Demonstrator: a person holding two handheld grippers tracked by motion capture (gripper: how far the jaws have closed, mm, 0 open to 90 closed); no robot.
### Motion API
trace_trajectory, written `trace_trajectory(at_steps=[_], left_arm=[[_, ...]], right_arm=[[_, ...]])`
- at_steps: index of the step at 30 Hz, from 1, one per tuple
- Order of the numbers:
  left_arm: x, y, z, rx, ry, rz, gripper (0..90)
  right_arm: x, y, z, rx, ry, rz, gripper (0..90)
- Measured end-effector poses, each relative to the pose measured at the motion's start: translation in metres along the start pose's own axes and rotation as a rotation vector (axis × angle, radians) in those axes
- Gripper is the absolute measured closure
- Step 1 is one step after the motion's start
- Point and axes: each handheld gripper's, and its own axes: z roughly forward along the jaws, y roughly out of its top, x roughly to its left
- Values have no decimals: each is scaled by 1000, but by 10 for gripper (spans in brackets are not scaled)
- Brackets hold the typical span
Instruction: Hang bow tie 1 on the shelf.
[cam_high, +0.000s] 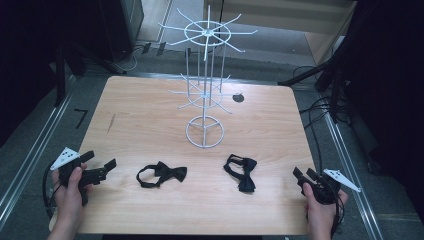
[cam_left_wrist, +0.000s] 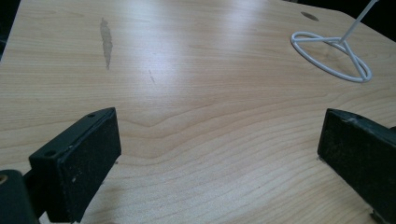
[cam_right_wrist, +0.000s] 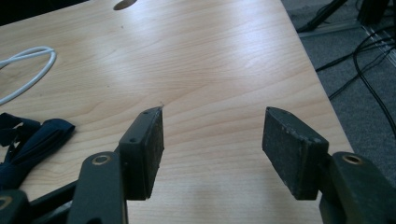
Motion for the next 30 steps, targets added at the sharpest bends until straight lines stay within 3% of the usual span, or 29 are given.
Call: trace_trajectory(at_steps=[7, 13, 17, 30], left_arm=[[0, 0, 0, -4, 1, 2, 0], [0, 0, 0, 2, 2, 2, 0], [0, 0, 0, 1, 3, 4, 0], [0, 0, 0, 1, 1, 5, 0]], right_arm=[[16, -1, 3, 7, 4, -68, 405], [43, -4, 9, 27, 45, -136, 410], [52, -5, 12, 37, 60, -170, 410], [78, -12, 18, 78, 130, -179, 408]])
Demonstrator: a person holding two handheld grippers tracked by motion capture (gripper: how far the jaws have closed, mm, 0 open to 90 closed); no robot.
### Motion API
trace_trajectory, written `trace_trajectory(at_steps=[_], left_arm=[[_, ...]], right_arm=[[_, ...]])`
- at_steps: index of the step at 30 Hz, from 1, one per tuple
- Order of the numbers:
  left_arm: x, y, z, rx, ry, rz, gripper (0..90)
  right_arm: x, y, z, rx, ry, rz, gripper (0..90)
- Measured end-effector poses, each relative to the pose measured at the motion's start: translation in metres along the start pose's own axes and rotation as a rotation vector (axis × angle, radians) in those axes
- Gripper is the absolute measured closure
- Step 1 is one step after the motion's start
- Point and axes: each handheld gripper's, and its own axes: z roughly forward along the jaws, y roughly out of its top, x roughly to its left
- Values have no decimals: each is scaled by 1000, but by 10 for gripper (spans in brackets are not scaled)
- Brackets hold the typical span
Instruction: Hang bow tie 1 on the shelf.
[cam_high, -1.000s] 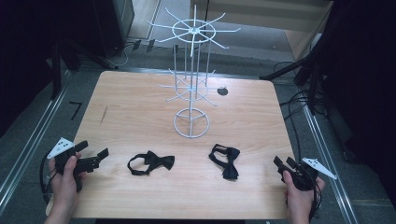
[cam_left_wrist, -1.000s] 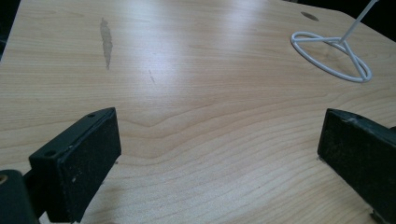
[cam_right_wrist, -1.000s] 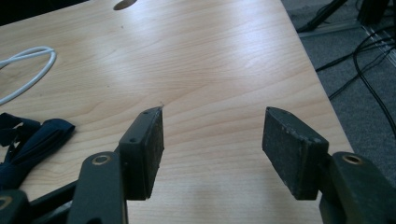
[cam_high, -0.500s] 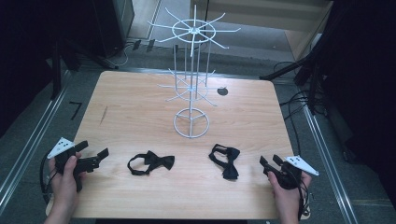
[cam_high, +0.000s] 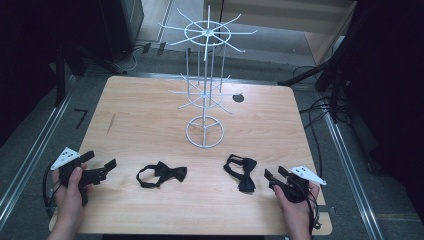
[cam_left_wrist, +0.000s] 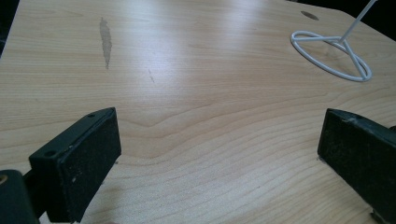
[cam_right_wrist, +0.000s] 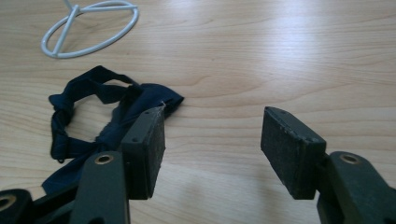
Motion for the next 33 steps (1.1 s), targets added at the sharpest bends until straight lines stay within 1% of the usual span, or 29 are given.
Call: trace_trajectory(at_steps=[1, 5, 6, 7, 8, 10, 11, 23, 24, 27, 28, 29, 30, 33], left_arm=[[0, 0, 0, 0, 0, 0, 0], [0, 0, 0, -1, 0, 0, 0], [0, 0, 0, 0, 0, 0, 0], [0, 0, 0, 0, 0, 0, 0], [0, 0, 0, 0, 0, 0, 0], [0, 0, 0, 0, 0, 0, 0], [0, 0, 0, 0, 0, 0, 0], [0, 0, 0, 0, 0, -1, 0], [0, 0, 0, 1, 0, 0, 0], [0, 0, 0, 1, 0, 0, 0], [0, 0, 0, 1, -1, 0, 0], [0, 0, 0, 1, -1, 0, 0], [0, 0, 0, 1, 0, -1, 0], [0, 0, 0, 1, 0, -2, 0]], right_arm=[[0, 0, 0, 0, 0, 0, 408], [12, 0, 4, 15, 21, -34, 405], [17, -1, 6, 23, 30, -48, 405], [17, -1, 6, 23, 30, -48, 405], [22, -2, 8, 31, 39, -59, 404], [24, -2, 9, 34, 45, -68, 404], [28, -2, 11, 40, 56, -74, 403], [39, -4, 14, 51, 84, -91, 400], [42, -4, 15, 52, 92, -96, 397], [45, -5, 16, 51, 104, -101, 392], [49, -5, 17, 52, 120, -110, 385], [49, -5, 17, 52, 120, -110, 385], [53, -6, 18, 60, 127, -126, 383], [56, -7, 20, 69, 133, -133, 381]])
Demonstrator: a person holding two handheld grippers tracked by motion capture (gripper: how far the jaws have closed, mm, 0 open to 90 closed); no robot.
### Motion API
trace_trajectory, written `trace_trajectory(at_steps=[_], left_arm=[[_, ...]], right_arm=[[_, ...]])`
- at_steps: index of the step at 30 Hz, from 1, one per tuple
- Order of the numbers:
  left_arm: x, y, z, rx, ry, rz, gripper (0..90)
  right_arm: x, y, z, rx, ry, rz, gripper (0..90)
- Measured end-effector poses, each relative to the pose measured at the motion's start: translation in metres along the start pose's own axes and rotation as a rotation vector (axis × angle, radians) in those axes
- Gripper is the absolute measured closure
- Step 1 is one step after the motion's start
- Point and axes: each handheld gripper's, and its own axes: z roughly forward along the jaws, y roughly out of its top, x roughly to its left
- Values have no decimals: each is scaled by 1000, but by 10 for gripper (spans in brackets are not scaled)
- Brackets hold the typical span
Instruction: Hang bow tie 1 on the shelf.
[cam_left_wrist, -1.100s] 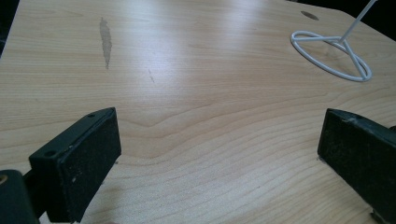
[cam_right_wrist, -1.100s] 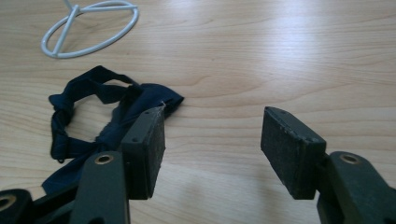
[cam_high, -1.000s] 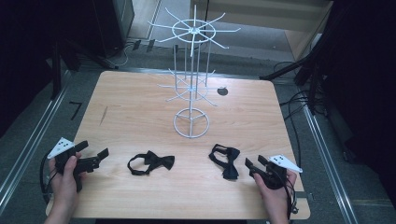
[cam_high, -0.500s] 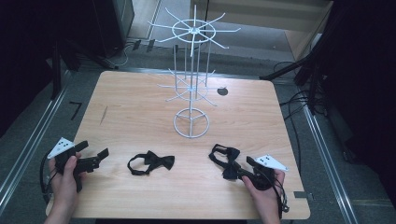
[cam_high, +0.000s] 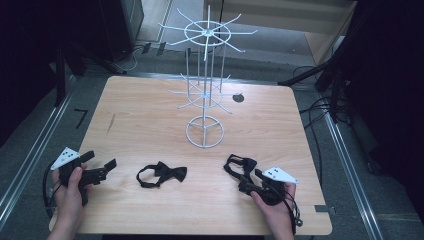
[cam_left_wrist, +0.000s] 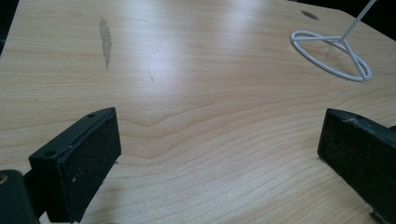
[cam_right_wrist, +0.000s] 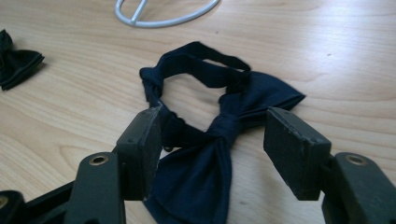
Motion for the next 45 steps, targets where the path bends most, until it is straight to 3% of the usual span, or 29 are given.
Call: trace_trajectory(at_steps=[9, 11, 14, 17, 19, 21, 30, 34, 45], left_arm=[[0, 0, 0, 1, 0, -1, 0], [0, 0, 0, 0, 0, -1, 0], [0, 0, 0, 0, 0, -1, 0], [0, 0, 0, 0, 1, -1, 0], [0, 0, 0, 0, 1, -1, 0], [0, 0, 0, 0, 1, -1, 0], [0, 0, 0, 1, 0, -1, 0], [0, 0, 0, 4, -3, -5, 0], [0, 0, 0, 6, -6, -6, 0]], right_arm=[[10, -2, 10, 60, -35, -46, 413], [10, -2, 11, 72, -35, -48, 495], [9, -2, 11, 71, -35, -44, 539], [9, -2, 11, 74, -62, -70, 641], [8, -1, 10, 77, -63, -66, 664], [6, 0, 9, 87, -62, -46, 748], [12, 1, 8, 111, -69, -74, 809], [15, 3, 5, 83, -66, -101, 810], [16, 6, -6, -12, -78, -107, 810]])
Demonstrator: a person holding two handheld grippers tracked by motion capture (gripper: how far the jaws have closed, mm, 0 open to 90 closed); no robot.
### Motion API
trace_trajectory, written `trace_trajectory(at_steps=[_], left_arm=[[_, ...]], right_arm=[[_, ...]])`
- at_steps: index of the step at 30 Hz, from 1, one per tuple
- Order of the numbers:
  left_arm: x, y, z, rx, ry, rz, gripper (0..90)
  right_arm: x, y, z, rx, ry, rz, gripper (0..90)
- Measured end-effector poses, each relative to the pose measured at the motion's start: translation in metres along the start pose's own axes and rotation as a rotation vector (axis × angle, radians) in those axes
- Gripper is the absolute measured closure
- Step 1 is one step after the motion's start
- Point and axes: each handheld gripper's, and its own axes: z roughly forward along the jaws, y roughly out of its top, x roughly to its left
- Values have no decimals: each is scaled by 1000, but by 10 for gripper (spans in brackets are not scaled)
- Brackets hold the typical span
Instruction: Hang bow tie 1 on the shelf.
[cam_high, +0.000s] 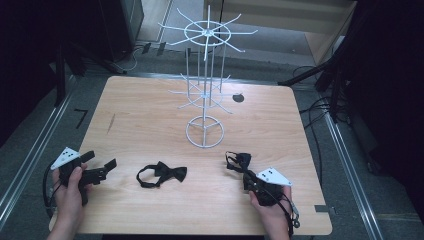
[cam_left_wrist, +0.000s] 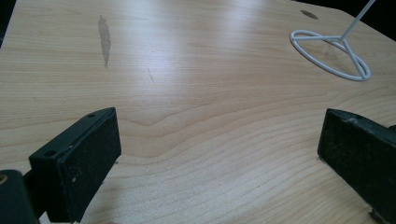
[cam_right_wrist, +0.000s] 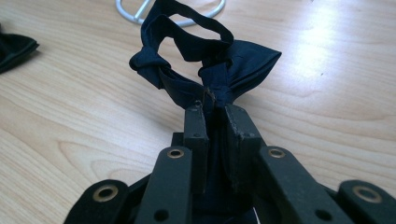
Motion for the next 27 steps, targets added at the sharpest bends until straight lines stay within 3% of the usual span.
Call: trace_trajectory(at_steps=[27], left_arm=[[0, 0, 2, 1, -6, 1, 0]], right_arm=[[-13, 11, -18, -122, -4, 69, 807]])
